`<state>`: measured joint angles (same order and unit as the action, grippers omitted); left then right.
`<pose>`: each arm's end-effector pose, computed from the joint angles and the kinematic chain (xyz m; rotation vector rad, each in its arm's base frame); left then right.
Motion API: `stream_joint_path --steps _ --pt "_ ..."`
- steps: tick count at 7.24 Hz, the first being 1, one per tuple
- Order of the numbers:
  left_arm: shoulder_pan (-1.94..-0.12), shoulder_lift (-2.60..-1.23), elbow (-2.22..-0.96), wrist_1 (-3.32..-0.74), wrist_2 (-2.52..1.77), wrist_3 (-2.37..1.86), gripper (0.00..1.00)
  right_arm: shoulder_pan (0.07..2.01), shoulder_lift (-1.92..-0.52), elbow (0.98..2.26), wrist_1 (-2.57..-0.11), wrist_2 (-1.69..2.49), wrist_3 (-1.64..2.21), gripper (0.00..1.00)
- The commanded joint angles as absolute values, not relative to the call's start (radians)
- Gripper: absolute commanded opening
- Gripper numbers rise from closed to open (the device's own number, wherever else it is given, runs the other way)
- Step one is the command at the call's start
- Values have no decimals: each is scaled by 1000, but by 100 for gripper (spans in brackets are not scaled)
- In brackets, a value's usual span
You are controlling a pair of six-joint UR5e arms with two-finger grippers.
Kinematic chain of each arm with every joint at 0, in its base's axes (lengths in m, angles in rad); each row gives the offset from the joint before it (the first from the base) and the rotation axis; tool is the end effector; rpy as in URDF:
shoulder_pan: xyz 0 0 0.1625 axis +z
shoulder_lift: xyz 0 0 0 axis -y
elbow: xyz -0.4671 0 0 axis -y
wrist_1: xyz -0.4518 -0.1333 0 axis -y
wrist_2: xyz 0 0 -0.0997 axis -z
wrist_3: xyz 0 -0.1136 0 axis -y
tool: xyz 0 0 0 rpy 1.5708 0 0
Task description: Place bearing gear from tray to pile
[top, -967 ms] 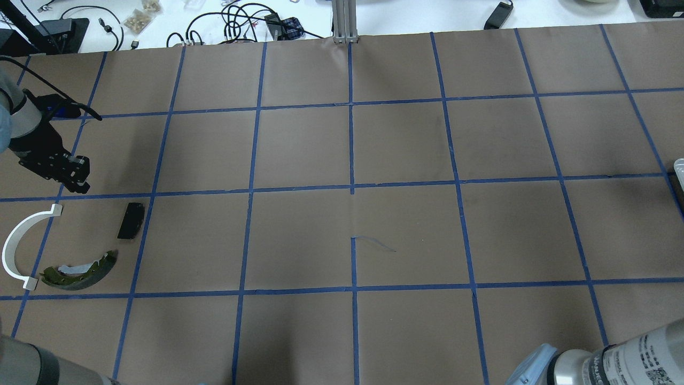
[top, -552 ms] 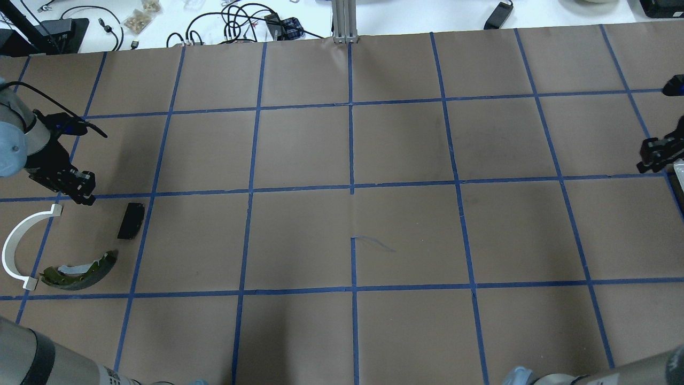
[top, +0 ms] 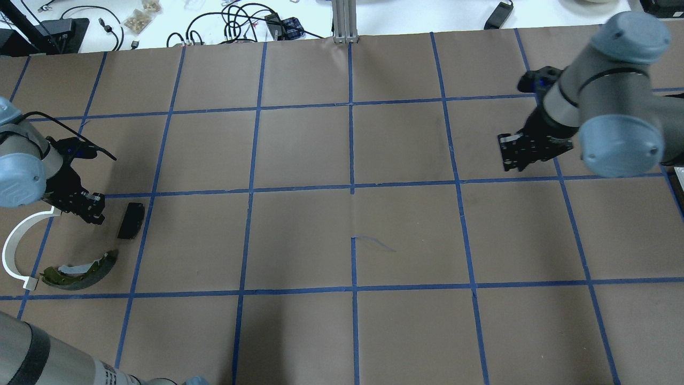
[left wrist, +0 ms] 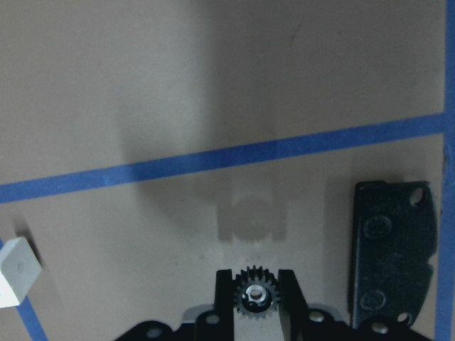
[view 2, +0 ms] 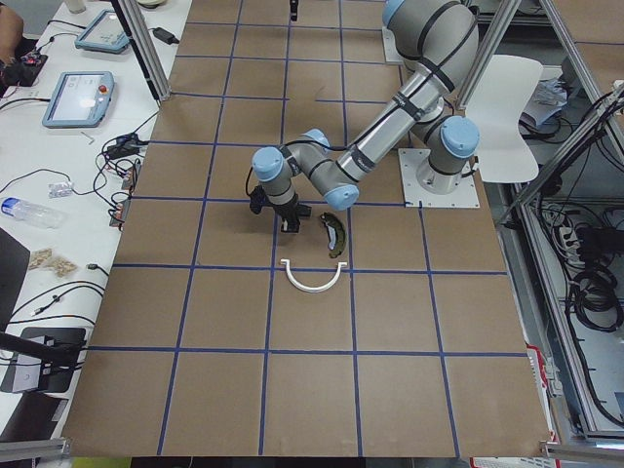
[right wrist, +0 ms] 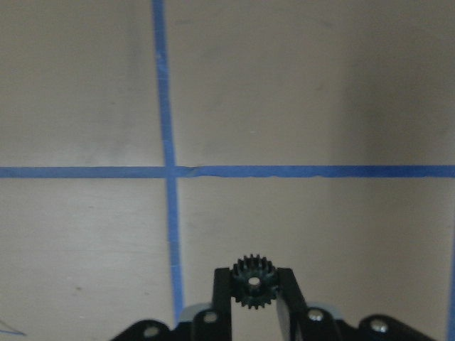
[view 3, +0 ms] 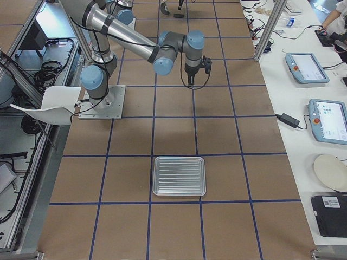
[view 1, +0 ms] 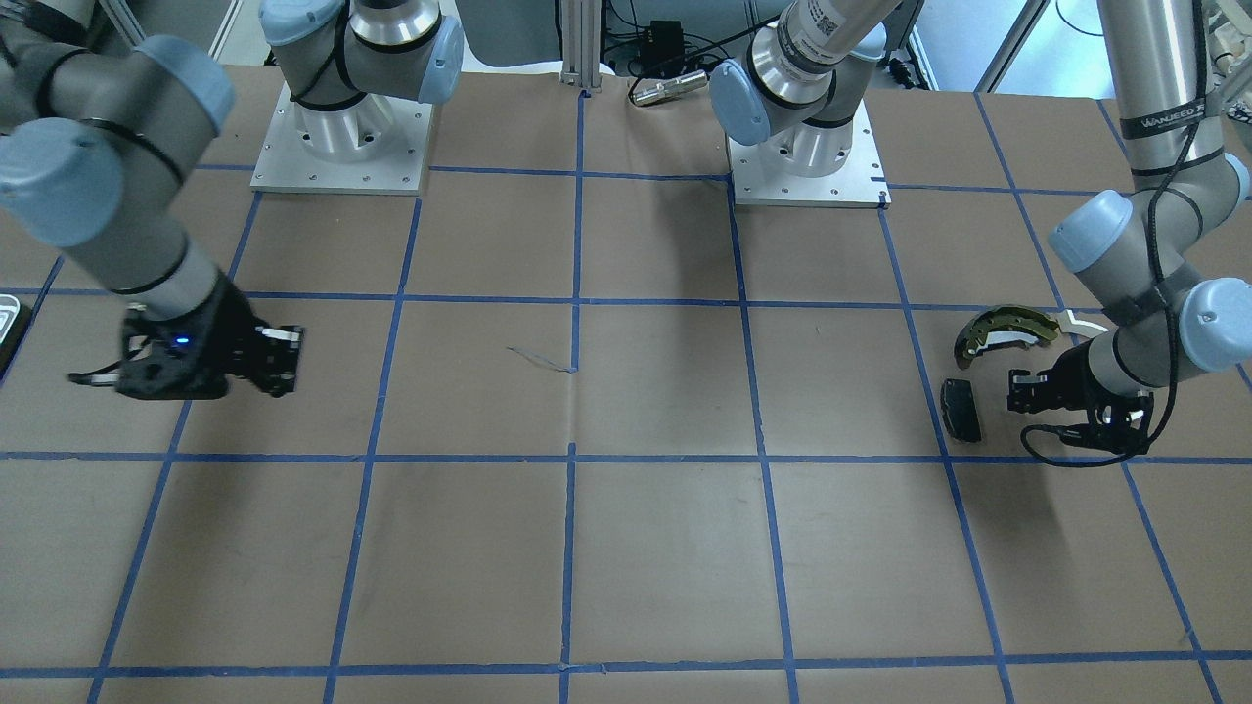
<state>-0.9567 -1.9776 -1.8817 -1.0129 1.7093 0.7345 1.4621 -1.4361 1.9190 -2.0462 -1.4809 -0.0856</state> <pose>0.2529 -0.5628 0.1674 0.2047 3.1091 0.3298 0.0817 -0.5740 0.3017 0.0358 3.0512 -0.0019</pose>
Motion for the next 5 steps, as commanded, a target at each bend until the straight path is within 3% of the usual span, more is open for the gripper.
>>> stream_joint_path --steps 1,2,3,4,5 --pt "-928 -1974 -1901 -1006 1706 741 0 1764 -1375 1922 -2150 -1482 243 0" --pt "-930 -1973 -1899 -1008 1704 742 1 1855 -1318 1921 -2225 -1482 296 0" --pt "-931 -1971 -1899 -1008 1704 741 71 1941 -1249 1919 -2314 -1483 348 0" --pt "-934 -1970 -1891 -1008 1706 738 100 2013 -1206 1910 -2382 -1482 423 0" --pt "-936 -1964 -1888 -1008 1712 735 100 2057 -1171 1908 -2384 -1482 452 1"
